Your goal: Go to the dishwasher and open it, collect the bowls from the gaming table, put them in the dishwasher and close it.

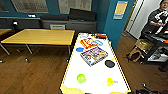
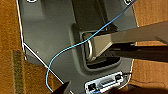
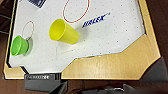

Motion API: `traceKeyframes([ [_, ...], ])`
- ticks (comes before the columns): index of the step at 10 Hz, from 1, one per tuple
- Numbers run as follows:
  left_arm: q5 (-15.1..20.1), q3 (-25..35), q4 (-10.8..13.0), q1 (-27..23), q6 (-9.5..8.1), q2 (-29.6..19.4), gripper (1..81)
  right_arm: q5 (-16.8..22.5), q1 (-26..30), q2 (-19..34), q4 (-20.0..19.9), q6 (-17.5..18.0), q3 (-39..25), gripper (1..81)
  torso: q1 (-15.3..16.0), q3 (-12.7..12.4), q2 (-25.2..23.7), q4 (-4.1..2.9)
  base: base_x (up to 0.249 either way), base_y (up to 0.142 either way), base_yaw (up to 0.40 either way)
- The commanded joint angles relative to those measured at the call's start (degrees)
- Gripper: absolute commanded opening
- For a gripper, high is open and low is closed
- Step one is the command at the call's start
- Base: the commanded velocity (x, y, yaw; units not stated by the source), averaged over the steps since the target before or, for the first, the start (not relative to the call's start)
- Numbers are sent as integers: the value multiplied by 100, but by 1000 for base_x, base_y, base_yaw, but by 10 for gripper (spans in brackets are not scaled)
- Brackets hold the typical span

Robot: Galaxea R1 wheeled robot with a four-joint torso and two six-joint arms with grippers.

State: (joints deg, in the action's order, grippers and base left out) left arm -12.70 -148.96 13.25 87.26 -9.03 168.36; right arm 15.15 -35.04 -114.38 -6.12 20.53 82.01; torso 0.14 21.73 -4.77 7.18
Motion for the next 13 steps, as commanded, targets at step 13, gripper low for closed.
traceKeyframes([
  [13, 347, 7, -42, -152, -11, -92, 811, 1060, 2144, -1423, -354, 1331, 2380, 811, 9, 175, 9, 0, 0, 0, 0],
])
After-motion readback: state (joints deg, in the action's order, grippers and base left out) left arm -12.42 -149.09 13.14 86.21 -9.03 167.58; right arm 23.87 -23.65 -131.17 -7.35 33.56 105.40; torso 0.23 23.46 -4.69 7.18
